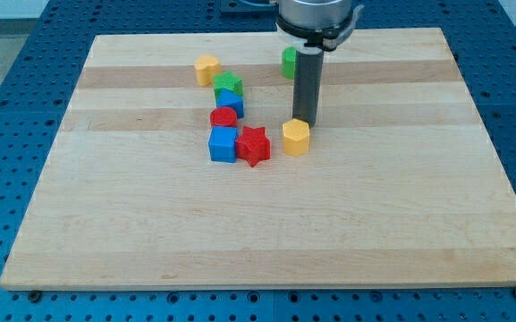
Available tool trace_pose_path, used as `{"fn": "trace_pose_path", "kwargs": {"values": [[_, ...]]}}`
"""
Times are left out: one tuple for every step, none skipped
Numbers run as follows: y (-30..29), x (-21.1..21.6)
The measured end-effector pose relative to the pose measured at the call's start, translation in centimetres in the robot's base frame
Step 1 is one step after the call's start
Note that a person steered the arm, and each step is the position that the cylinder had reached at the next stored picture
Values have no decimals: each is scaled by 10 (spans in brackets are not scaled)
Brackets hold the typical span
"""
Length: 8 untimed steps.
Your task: Nudge the hexagon to the left
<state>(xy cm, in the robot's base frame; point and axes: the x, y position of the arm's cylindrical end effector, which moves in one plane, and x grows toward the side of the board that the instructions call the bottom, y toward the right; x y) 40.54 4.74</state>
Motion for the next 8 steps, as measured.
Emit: {"fn": "trace_pose_path", "kwargs": {"values": [[0,4],[9,-4],[32,-4],[35,2],[26,9],[22,12],[19,18],[15,19]]}}
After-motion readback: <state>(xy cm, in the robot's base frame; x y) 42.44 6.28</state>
